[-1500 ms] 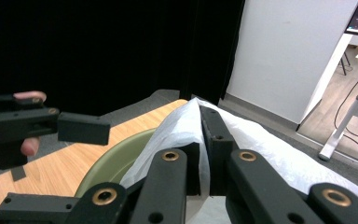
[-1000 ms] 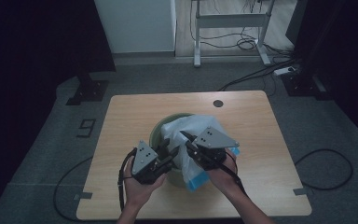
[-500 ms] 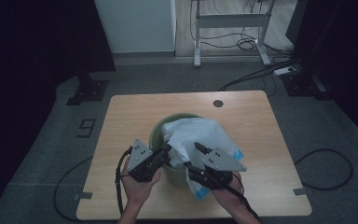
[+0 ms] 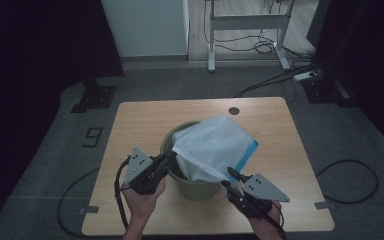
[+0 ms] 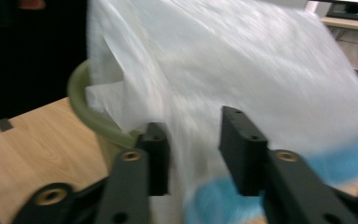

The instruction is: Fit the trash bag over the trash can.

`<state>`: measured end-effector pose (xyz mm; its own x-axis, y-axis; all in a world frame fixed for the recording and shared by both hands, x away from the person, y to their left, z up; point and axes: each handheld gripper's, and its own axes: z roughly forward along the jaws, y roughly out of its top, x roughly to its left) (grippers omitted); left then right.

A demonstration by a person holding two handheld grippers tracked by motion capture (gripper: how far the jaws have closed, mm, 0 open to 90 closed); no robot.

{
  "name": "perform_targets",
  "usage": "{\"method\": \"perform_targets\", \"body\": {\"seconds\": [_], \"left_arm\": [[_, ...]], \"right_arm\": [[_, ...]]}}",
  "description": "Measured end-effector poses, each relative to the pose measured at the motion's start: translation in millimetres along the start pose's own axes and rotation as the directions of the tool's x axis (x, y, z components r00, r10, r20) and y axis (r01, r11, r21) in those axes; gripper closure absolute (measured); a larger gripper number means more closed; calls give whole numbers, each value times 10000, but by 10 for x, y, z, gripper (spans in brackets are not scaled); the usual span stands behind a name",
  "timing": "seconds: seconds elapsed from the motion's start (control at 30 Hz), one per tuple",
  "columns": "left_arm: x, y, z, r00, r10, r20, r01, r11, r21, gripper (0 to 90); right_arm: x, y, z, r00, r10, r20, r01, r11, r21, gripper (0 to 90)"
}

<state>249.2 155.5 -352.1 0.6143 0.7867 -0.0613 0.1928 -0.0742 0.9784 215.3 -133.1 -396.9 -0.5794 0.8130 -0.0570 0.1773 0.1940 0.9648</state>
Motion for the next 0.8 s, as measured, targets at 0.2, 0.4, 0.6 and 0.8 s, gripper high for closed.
{"method": "perform_targets", "body": {"seconds": [0.2,0.4,0.6,0.8], "left_arm": [[46,-12,-66,9999,-74,103,75,9999,-99,897],[144,-91,-135,9995,-258,158,258,9997,-41,897],[260,-119,-217,9984,-562,-17,562,9983,-142,897],[375,-168,-318,9961,-864,-158,861,9960,-223,897]], "right_arm": [[-129,31,-45,9984,-365,423,375,9990,-236,860],[-231,165,22,9948,-821,594,841,9960,-311,840],[-307,257,64,9962,-682,543,703,9969,-366,804],[-402,268,106,9975,-351,607,372,9987,-336,840]]}}
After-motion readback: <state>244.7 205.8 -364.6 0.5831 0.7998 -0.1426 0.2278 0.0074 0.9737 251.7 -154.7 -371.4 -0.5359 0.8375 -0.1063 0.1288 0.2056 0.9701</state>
